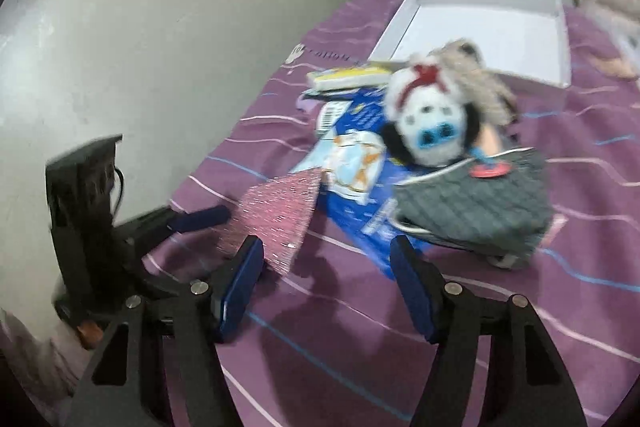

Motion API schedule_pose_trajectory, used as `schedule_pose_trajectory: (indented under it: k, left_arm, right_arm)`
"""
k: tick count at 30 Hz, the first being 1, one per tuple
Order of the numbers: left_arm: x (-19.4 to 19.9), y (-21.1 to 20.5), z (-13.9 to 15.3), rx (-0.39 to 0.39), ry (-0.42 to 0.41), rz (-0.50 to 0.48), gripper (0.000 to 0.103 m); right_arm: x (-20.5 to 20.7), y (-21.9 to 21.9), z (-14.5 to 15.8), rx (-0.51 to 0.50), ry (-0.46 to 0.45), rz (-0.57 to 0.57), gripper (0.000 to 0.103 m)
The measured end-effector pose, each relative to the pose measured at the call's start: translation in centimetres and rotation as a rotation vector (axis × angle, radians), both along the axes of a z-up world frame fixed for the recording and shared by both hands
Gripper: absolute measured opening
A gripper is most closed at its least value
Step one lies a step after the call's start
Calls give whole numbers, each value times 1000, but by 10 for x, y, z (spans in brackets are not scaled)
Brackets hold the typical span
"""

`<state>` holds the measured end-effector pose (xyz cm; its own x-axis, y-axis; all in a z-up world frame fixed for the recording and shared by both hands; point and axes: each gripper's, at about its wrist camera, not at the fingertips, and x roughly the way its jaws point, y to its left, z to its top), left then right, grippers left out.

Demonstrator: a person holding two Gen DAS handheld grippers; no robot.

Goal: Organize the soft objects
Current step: 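Grasp the pink sparkly sponge with the right tool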

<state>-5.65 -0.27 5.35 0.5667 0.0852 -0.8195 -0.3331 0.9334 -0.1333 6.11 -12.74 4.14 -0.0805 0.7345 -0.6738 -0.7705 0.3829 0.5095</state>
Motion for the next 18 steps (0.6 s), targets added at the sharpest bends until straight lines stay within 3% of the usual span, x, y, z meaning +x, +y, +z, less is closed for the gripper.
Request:
schedule_pose_trajectory:
  k: [3,5,8,14,16,18]
  left_arm:
    - [-2,6,-3,-19,1,10,88]
    - [-3,9,-6,-29,2,16,88]
    - [-3,11,-12,-26,21,20,87]
    - [-5,15,-25,-46,36,31,85]
    - [-5,16,-28,-55,42,31,85]
    - [-6,16,-27,-53,38,31,85]
  right_arm:
    - [3,20,-12,-5,124,17,59]
    - [2,32,-21,-45,154,19,53]
    - [-2,47,-37,-115,164,14,45]
    - [-12,55,-39,-151,128,12,37]
    - [-18,58,-39,-157,117,22,21]
    - [-26,60,-37,-159,88,19,18]
